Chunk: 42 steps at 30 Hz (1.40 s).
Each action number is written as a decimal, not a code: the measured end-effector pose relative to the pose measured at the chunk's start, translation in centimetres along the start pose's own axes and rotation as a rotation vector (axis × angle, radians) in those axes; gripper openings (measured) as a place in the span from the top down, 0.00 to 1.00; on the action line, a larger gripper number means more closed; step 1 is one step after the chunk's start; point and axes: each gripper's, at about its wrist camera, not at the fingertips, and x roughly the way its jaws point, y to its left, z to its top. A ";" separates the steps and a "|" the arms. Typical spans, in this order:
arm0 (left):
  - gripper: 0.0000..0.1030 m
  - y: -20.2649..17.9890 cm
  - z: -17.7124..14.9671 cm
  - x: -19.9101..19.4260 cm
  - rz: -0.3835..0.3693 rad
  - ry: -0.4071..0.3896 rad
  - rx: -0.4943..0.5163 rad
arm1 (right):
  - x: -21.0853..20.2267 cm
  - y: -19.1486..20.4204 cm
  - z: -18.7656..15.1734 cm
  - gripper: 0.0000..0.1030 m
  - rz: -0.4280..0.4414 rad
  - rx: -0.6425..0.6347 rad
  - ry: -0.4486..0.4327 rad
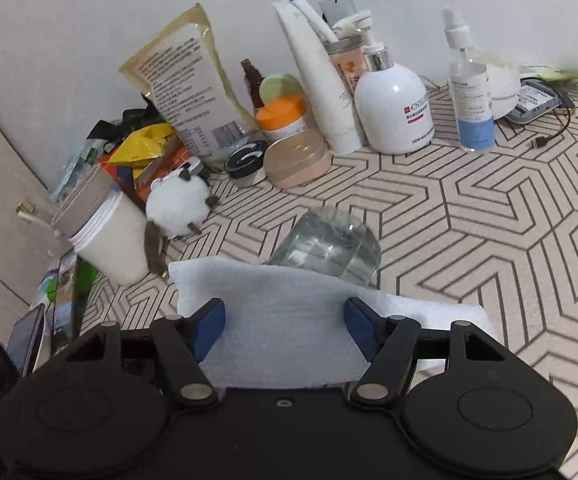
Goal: Clean container
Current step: 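Rub the wipe down along the bottle body held by the left tool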
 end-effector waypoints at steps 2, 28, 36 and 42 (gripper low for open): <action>0.37 0.1 0.1 0.1 0.000 0.000 0.000 | -0.3 0.4 -0.5 0.30 0.010 -0.011 0.015; 0.35 0.3 0.0 0.1 0.006 -0.004 0.011 | 0.9 0.3 -1.6 0.19 0.061 0.000 0.066; 0.35 0.3 0.0 0.1 0.012 -0.006 0.021 | 2.5 -2.3 0.0 0.19 0.104 0.118 0.061; 0.34 0.5 0.1 0.1 0.005 -0.003 0.012 | 3.8 -3.0 1.1 0.20 0.106 0.122 0.052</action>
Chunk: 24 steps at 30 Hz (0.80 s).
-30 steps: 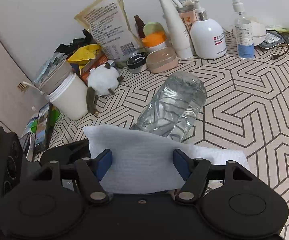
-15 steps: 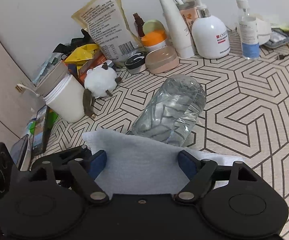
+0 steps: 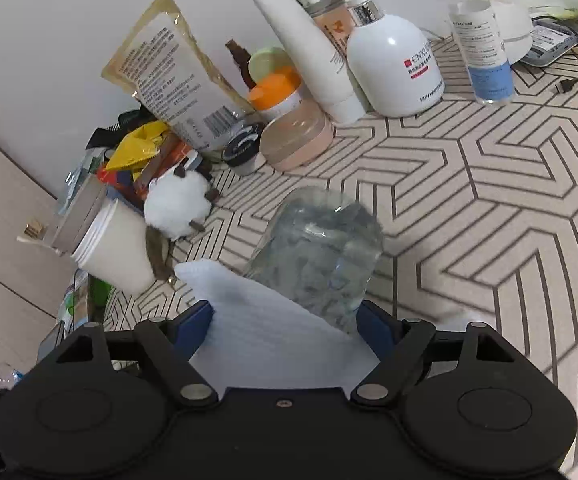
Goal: Clean container
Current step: 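Rub the wipe down along the bottle body held by the left tool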
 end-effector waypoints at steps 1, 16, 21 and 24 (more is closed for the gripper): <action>0.34 0.5 0.2 0.0 -0.004 0.000 -0.003 | 0.0 0.1 0.0 0.20 -0.003 -0.009 -0.002; 0.32 3.4 0.6 1.0 -0.007 -0.004 0.021 | -1.2 2.6 -2.9 0.16 -0.083 -0.102 -0.017; 0.32 4.9 0.8 1.8 -0.051 0.002 -0.006 | -2.0 2.8 -3.6 0.16 -0.102 -0.106 -0.004; 0.32 6.1 1.0 2.3 -0.074 0.000 -0.004 | -2.4 3.8 -4.4 0.13 -0.154 -0.163 0.002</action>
